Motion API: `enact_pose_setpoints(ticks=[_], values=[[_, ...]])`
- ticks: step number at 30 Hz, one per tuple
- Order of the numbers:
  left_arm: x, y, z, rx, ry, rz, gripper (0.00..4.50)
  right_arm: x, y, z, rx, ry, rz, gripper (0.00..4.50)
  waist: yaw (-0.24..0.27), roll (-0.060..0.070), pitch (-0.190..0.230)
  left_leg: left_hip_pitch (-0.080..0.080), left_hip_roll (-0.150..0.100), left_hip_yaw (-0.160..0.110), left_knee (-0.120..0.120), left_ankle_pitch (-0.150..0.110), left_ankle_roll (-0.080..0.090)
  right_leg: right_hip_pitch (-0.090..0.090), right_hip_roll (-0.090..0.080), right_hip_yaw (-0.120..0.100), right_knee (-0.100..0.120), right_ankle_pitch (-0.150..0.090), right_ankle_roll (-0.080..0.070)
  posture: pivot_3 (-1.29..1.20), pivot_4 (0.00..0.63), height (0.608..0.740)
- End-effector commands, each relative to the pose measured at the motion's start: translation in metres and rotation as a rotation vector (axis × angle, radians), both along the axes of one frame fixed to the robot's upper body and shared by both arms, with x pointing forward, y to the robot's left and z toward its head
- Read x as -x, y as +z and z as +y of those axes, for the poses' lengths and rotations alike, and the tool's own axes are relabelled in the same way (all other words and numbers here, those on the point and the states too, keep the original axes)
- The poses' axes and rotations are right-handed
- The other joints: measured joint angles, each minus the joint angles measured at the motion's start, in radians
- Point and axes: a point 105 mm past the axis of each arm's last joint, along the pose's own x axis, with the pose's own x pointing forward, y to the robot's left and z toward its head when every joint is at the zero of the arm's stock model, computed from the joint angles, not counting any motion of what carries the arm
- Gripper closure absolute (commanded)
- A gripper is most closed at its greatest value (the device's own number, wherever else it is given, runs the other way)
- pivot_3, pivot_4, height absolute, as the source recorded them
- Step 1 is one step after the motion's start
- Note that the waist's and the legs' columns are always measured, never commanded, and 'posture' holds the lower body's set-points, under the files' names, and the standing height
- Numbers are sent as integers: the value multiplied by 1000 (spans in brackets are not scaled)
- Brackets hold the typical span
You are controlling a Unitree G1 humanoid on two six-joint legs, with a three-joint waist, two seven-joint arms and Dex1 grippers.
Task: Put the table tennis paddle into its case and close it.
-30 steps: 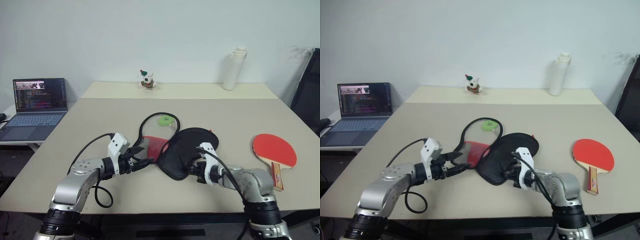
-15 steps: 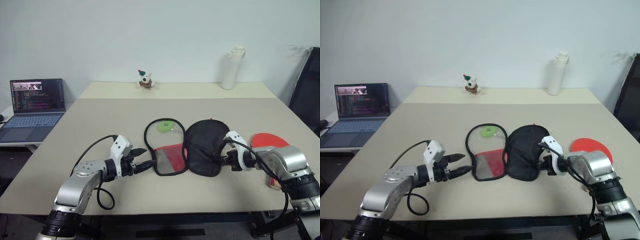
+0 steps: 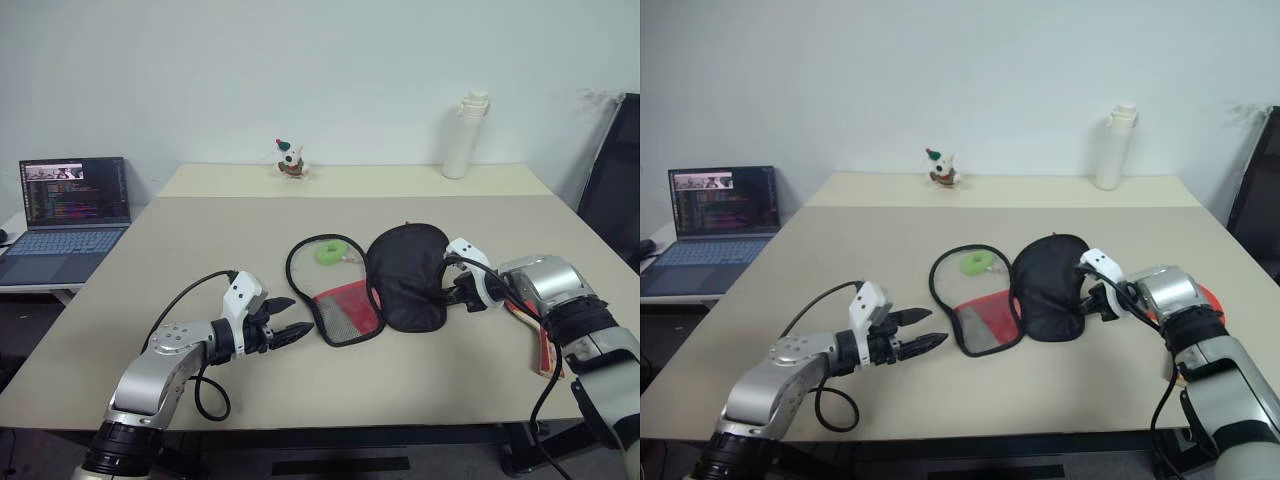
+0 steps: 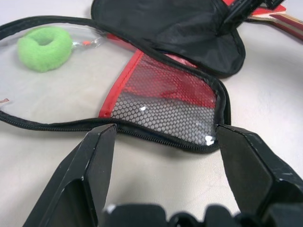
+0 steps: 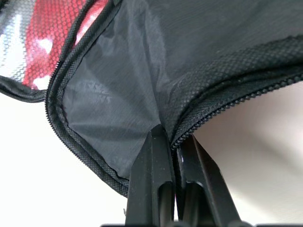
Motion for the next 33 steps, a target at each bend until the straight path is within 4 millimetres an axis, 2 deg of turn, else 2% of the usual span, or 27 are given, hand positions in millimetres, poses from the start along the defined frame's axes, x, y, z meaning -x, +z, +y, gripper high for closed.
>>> enact_pose_setpoints(ticks=[1,11,14,20,25,29,33], values=[[2,10,-1,-10,-7,-62,892,-8,12,-10,26,-11,-46,4474,0,0,0,0,0,0,0,0,0,0,0,0,0,0,0,0,150,740],[0,9,-7,-12,-28,-63,892,-14,11,-20,36,-53,-62,4474,0,0,0,0,0,0,0,0,0,0,0,0,0,1,-1,0,150,740],[0,9,-9,-13,-36,-63,892,-18,14,-25,44,-88,-91,3874,0,0,0,0,0,0,0,0,0,0,0,0,0,1,-1,0,150,740],[0,9,-15,-12,-55,-62,892,-22,21,-30,38,-124,-132,1749,0,0,0,0,0,0,0,0,0,0,0,0,0,1,-1,0,150,740],[0,10,-18,-1,-64,-64,892,-27,30,-53,41,-221,-222,79,0,0,0,0,0,1,0,0,0,0,0,1,1,1,-1,0,150,740],[2,15,-22,17,-83,-75,892,-18,45,-54,-69,-266,-273,79,1,0,0,0,0,1,0,0,0,0,0,0,0,1,-1,0,150,740],[1,26,-29,31,-130,-111,892,5,44,-59,-134,-362,-313,79,11,0,0,-1,0,0,0,0,0,0,0,-1,0,1,-1,0,150,740]])
